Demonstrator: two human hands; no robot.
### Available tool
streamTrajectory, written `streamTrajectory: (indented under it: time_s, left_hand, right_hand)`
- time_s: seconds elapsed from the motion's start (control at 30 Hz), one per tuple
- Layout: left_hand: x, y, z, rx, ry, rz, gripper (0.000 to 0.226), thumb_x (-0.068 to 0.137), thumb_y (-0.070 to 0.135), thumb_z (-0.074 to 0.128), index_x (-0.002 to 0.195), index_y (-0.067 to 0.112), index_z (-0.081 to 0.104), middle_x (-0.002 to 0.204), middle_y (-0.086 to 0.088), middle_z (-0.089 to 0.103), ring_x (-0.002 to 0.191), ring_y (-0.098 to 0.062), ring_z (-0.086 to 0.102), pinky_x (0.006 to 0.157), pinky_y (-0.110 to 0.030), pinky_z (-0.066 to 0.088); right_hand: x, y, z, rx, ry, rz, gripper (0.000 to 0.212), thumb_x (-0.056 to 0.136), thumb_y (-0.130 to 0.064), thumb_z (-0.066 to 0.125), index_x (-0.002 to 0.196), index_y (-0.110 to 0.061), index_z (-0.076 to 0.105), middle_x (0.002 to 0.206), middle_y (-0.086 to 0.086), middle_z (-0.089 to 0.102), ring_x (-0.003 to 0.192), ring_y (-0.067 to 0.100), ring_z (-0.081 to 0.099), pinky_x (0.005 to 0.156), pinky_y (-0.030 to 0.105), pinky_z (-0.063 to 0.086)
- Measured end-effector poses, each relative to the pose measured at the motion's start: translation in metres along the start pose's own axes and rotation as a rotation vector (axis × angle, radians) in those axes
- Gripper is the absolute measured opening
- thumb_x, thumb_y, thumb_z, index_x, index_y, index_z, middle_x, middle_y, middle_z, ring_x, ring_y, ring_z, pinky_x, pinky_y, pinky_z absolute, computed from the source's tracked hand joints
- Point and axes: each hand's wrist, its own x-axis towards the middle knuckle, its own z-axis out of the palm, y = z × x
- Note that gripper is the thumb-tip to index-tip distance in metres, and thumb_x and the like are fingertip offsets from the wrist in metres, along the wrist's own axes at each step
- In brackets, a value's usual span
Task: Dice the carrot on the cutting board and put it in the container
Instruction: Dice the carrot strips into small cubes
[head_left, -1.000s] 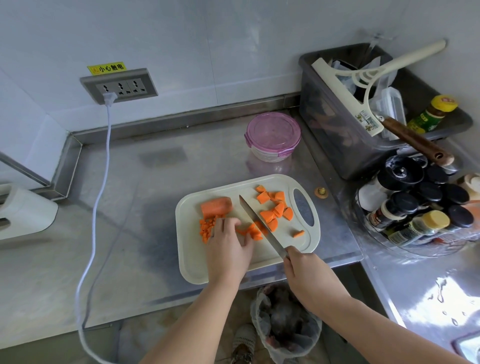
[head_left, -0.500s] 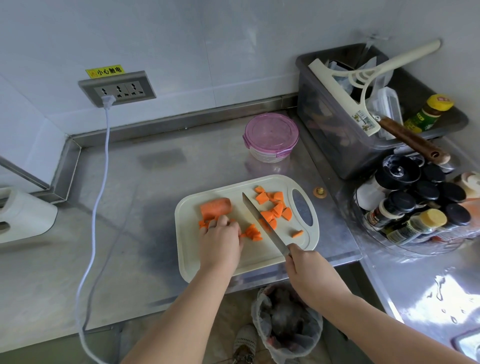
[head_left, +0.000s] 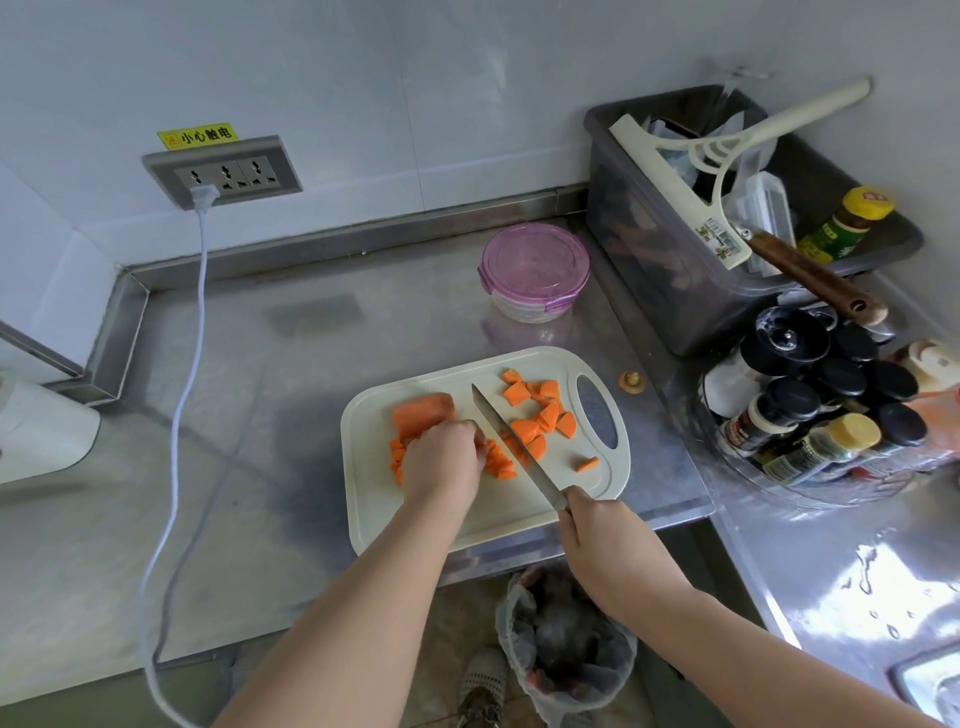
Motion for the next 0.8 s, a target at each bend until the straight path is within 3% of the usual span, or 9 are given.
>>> streamTrajectory:
  time_s: [0.23, 0.57, 0.8]
  left_hand:
    - [-0.007, -0.011, 0.002, -0.169, 0.051, -0.01, 0.023, 0.096, 0.028, 0.054, 0.114, 0.025, 0.067, 0.115, 0.005, 0.066, 0.104, -0.017, 0.062, 0.08, -0.029, 0.049]
    - [-0.008, -0.006, 0.008, -0.05, 0.047, 0.004, 0.023, 0.095, 0.028, 0.053, 0.111, 0.023, 0.069, 0.114, 0.002, 0.06, 0.103, -0.021, 0.059, 0.084, -0.034, 0.049]
    - [-0.009, -0.007, -0.006, -0.233, 0.161, -0.076, 0.02, 0.095, 0.02, 0.052, 0.108, 0.018, 0.067, 0.111, 0.0, 0.064, 0.099, -0.021, 0.061, 0.078, -0.029, 0.045]
  right_hand:
    - [-0.001, -0.002, 0.007, 0.005, 0.0, 0.012, 0.019, 0.102, -0.025, 0.033, 0.106, -0.017, 0.05, 0.08, 0.002, 0.061, 0.067, 0.019, 0.062, 0.062, 0.038, 0.055]
    - [-0.002, -0.007, 0.009, -0.094, -0.049, 0.02, 0.019, 0.1, -0.012, 0.042, 0.118, -0.014, 0.046, 0.084, 0.003, 0.064, 0.071, 0.018, 0.064, 0.062, 0.033, 0.053]
    - [-0.001, -0.009, 0.012, -0.086, -0.039, 0.023, 0.019, 0.1, -0.012, 0.038, 0.116, -0.015, 0.047, 0.085, 0.004, 0.064, 0.072, 0.02, 0.064, 0.062, 0.034, 0.054]
